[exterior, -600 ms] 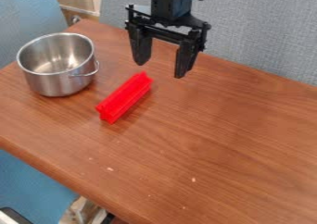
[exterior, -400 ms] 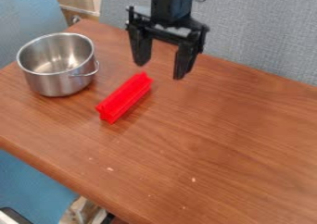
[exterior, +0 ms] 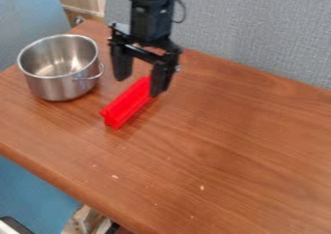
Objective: Put the red object in the metal pot
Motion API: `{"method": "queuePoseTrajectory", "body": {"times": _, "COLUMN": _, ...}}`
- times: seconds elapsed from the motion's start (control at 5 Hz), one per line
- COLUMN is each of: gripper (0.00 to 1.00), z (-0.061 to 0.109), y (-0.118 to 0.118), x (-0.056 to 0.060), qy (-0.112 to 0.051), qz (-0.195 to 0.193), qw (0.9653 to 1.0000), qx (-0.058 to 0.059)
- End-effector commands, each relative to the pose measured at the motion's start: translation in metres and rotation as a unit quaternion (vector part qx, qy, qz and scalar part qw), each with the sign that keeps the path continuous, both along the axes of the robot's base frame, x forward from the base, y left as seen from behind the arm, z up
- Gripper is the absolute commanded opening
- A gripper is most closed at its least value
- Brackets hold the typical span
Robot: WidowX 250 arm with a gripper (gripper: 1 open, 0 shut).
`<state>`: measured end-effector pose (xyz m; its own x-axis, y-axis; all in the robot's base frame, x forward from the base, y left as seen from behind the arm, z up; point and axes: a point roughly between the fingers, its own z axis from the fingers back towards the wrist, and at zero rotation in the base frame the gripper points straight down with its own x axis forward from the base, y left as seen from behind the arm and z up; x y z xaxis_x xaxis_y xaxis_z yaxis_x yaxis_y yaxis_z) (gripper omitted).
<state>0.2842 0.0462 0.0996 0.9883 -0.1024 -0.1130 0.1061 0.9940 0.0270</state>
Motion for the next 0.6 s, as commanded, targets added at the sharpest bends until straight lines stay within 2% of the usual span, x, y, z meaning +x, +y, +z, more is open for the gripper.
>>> {"method": "queuePoseTrajectory", "body": {"times": 0.0, "gripper": 1.0, "z": 0.002, "y": 0.018, "x": 0.004, "qy": -0.021, "qz": -0.014, "qw": 0.9996, "qx": 0.011}}
{"method": "queuePoseTrajectory", "body": {"times": 0.4, "gripper": 1.0, "z": -0.019, "y": 0.032, "x": 0.008, "qy": -0.021, "qz": -0.039, "qw": 0.9989, "qx": 0.014}}
